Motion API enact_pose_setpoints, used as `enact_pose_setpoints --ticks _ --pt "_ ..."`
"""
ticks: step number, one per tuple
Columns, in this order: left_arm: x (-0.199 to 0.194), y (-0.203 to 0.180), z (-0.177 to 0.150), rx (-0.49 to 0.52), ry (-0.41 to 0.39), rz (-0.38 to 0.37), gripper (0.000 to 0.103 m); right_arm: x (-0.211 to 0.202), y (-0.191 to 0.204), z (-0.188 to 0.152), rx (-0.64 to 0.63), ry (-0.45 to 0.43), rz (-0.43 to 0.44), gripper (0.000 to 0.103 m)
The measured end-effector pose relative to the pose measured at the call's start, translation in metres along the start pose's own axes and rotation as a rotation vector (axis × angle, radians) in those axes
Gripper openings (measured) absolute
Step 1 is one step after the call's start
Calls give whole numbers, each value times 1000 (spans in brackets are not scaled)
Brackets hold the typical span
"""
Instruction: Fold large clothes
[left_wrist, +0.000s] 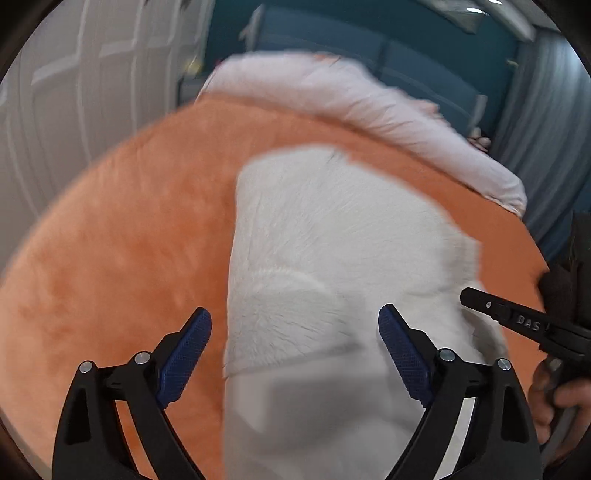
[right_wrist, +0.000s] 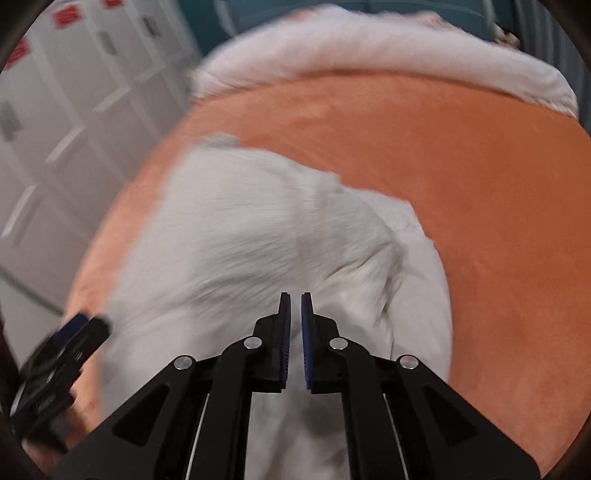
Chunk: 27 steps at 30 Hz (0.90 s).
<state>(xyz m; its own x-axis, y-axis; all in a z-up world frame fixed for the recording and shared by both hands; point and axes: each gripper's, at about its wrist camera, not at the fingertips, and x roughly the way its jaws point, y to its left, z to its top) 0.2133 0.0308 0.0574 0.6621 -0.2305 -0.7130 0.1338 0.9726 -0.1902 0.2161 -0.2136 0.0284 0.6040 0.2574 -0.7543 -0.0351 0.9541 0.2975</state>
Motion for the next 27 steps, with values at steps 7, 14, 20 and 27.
enact_pose_setpoints --ticks 7,14,20,27 --pt "-32 -37 -44 121 103 10 89 -26 16 -77 -16 108 46 6" --pt "-12 -26 -85 87 166 104 89 -10 13 -117 13 171 26 2" --pt "-20 -26 -83 73 167 108 89 -65 13 -70 -2 -14 -18 6" --pt "-27 -22 -82 41 159 101 89 -42 -8 26 60 -57 -83 6"
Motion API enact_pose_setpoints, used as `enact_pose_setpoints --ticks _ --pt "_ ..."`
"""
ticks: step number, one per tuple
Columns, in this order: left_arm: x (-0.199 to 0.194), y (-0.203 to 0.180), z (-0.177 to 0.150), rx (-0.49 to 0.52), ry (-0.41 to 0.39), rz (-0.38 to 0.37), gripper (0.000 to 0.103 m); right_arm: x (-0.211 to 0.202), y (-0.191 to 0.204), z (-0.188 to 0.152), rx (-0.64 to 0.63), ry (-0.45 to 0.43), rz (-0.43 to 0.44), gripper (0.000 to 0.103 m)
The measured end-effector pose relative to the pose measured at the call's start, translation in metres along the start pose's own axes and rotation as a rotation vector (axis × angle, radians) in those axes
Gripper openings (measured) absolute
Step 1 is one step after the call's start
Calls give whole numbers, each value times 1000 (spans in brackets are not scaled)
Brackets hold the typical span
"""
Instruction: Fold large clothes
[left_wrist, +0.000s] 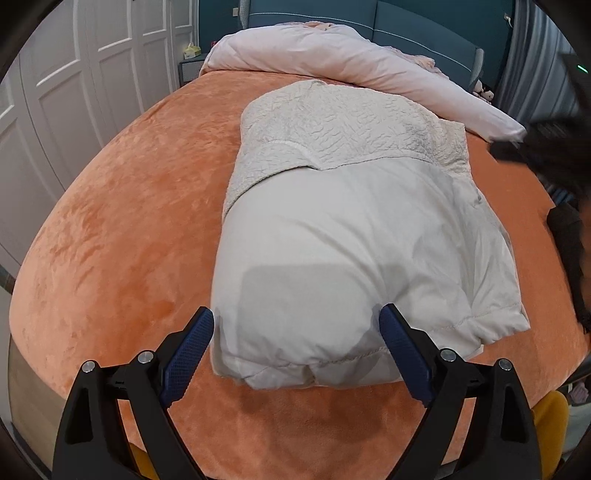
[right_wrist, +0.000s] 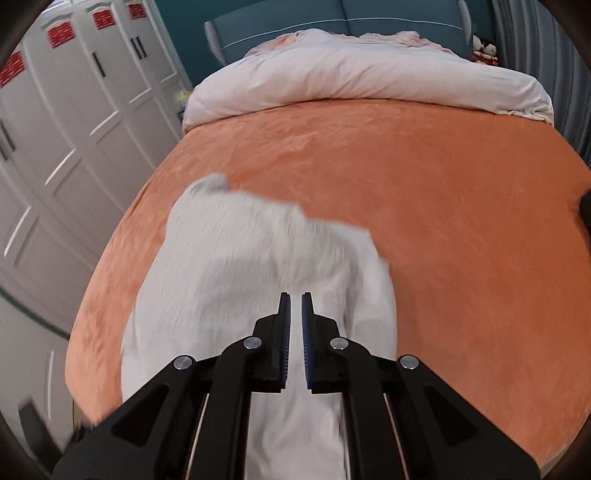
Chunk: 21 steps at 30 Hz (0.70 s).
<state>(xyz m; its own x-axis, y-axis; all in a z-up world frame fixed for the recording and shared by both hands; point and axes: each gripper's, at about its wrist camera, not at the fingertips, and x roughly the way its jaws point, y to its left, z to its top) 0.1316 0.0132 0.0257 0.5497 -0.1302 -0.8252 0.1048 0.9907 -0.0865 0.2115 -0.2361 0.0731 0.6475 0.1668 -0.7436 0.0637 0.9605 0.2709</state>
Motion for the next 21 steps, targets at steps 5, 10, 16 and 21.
enact_pose_setpoints --ticks 5,10,16,21 --pt "6 5 -2 -24 13 -16 91 54 6 26 -5 58 -50 6" --pt "12 2 -2 7 4 -29 95 105 -38 -2 200 148 -14 0" --pt "23 -1 -4 23 22 -32 98 117 -41 -31 173 123 -12 0" --pt "19 5 -5 -12 55 -18 97 87 -39 -13 214 154 1 0"
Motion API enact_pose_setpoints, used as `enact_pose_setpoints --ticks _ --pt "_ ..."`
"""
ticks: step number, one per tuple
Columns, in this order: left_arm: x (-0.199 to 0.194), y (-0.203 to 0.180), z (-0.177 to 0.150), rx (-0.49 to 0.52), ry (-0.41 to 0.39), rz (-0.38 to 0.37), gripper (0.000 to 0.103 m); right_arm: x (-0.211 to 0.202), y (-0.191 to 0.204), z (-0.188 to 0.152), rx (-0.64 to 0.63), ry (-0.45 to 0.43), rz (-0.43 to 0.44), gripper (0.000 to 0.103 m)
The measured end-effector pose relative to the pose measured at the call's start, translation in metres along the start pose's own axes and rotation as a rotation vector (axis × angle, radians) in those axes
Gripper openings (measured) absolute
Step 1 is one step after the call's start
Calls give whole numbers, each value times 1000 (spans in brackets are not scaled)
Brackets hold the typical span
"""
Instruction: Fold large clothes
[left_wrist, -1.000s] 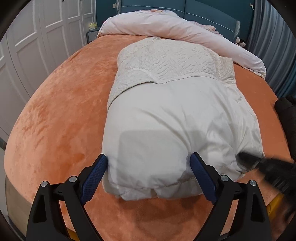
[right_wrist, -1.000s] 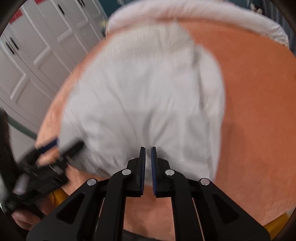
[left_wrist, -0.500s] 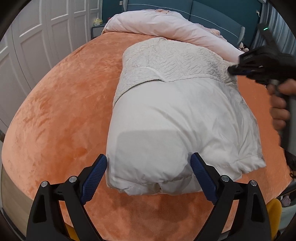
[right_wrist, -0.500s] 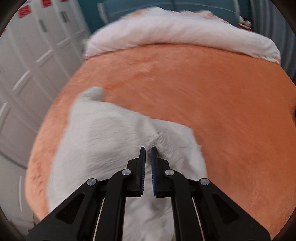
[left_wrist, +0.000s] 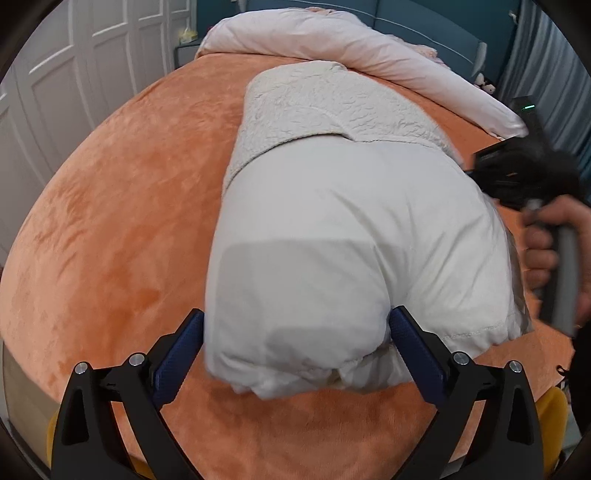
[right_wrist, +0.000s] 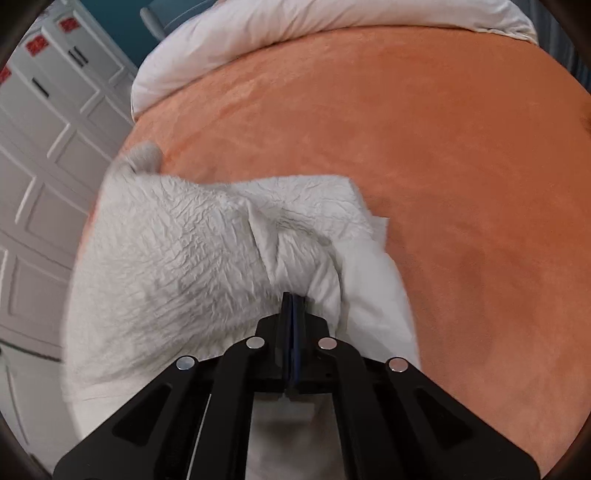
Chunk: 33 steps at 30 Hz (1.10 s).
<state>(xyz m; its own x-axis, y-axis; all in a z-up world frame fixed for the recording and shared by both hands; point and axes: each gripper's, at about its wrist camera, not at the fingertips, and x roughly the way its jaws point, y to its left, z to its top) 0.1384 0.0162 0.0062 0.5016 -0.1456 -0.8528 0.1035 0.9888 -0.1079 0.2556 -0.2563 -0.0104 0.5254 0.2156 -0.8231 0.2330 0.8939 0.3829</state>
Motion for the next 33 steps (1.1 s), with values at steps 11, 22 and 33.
enact_pose_setpoints --ticks 11,22,33 --pt "-30 -28 -34 41 -39 68 95 -124 -9 -181 -241 -166 -105 47" --pt "-26 -52 -77 88 -60 116 95 -111 -19 -260 -236 -121 -174 57" --pt "-5 -49 -104 111 -76 158 95 -93 -18 -290 -240 -133 -229 65"
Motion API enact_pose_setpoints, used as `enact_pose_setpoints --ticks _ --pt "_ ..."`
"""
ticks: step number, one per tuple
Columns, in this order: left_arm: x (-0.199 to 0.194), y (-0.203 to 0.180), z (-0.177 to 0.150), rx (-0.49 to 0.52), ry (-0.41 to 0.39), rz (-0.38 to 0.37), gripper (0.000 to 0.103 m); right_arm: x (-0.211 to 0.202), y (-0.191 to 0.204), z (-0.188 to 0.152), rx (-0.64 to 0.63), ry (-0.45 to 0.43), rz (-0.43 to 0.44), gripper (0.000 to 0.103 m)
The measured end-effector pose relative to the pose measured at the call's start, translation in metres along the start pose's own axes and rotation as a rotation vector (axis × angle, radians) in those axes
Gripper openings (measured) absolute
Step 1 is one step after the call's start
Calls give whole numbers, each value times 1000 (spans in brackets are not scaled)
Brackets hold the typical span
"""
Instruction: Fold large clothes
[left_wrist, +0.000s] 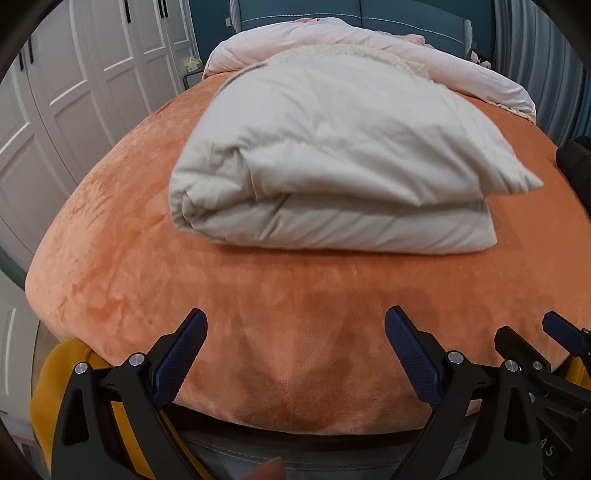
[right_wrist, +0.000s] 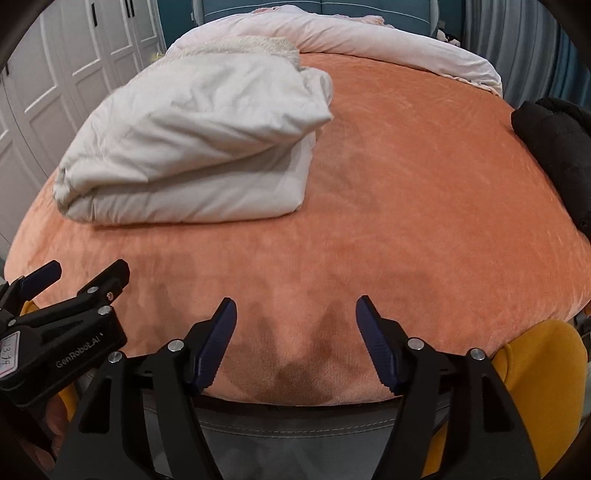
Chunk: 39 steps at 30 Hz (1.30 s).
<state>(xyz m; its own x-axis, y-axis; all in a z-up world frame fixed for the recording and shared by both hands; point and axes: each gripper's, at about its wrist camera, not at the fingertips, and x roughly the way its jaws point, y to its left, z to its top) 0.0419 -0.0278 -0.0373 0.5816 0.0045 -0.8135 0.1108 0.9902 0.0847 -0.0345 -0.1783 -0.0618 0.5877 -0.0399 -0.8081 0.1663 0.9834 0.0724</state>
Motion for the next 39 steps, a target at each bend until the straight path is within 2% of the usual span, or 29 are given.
enact_pose_setpoints --ticks 7,15,28,39 --pt "15 -1 -12 -2 48 -15 94 12 4 -9 -3 25 -2 66" --pt "25 1 -17 -18 50 -14 95 22 6 -16 -14 30 -15 68" --pt "30 -2 -21 -31 56 -12 98 27 5 -22 9 16 -12 78" --pt "38 13 -17 -43 53 -19 98 27 6 -21 18 19 -21 79"
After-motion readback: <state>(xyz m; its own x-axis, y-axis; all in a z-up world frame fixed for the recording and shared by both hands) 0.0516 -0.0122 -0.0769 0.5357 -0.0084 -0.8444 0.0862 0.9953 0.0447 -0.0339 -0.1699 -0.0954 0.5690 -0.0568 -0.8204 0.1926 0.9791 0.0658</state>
